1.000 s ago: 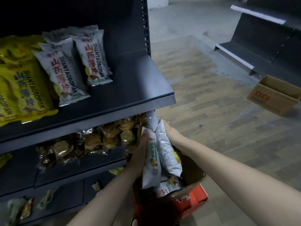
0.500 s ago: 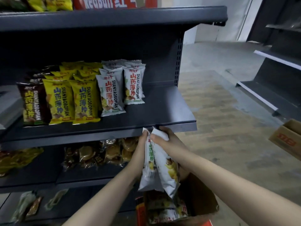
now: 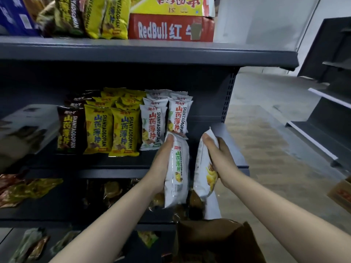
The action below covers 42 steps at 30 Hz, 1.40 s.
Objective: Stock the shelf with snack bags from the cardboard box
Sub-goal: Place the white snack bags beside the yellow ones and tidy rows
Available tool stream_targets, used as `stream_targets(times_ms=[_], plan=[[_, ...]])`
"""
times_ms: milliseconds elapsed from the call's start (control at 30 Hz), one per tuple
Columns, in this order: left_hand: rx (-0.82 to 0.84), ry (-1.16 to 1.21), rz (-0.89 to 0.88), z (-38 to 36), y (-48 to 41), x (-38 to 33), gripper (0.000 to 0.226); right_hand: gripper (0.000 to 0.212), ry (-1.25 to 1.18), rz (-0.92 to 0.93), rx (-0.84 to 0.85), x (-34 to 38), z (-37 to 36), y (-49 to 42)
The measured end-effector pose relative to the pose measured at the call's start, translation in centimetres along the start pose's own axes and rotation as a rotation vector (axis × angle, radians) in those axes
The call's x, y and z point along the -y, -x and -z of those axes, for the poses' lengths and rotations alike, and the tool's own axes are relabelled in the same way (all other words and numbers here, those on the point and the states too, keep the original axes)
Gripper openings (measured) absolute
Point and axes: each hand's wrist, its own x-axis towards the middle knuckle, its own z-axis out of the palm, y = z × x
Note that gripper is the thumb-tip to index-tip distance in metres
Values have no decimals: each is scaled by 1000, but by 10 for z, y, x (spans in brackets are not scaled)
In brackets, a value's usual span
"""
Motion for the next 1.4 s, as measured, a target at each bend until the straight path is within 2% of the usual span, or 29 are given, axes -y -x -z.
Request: stream_targets(times_ms=[67, 233, 333, 467, 667, 900, 1200, 1333, 1400], plan=[[-38, -8, -32, 11, -4, -10, 80, 35, 12, 35, -21, 8, -7, -12], [-28, 7, -146, 39, -4, -31, 50, 54, 93, 175, -93, 34, -32, -52], [8, 27, -144, 57, -2, -48, 63, 62, 243, 224, -118, 44, -49, -77], [-21, 37, -168, 76, -7, -65, 50, 66, 403, 223, -196, 44, -70, -114], [12, 69, -180, 101, -16, -80, 47, 68, 492, 217, -408, 26, -103, -154], [-11, 109, -184, 128, -34, -83, 61, 74, 543, 186, -580, 18, -146, -170], [37, 158, -189, 117, -49, -88, 58, 79, 576, 133, -577, 14, -158, -178], [12, 105, -224, 116, -50, -88, 61, 90, 520, 102, -430, 14, -150, -170], [-19, 88, -212, 117, -52, -85, 65, 90, 554, 170, -369, 8, -139, -158]])
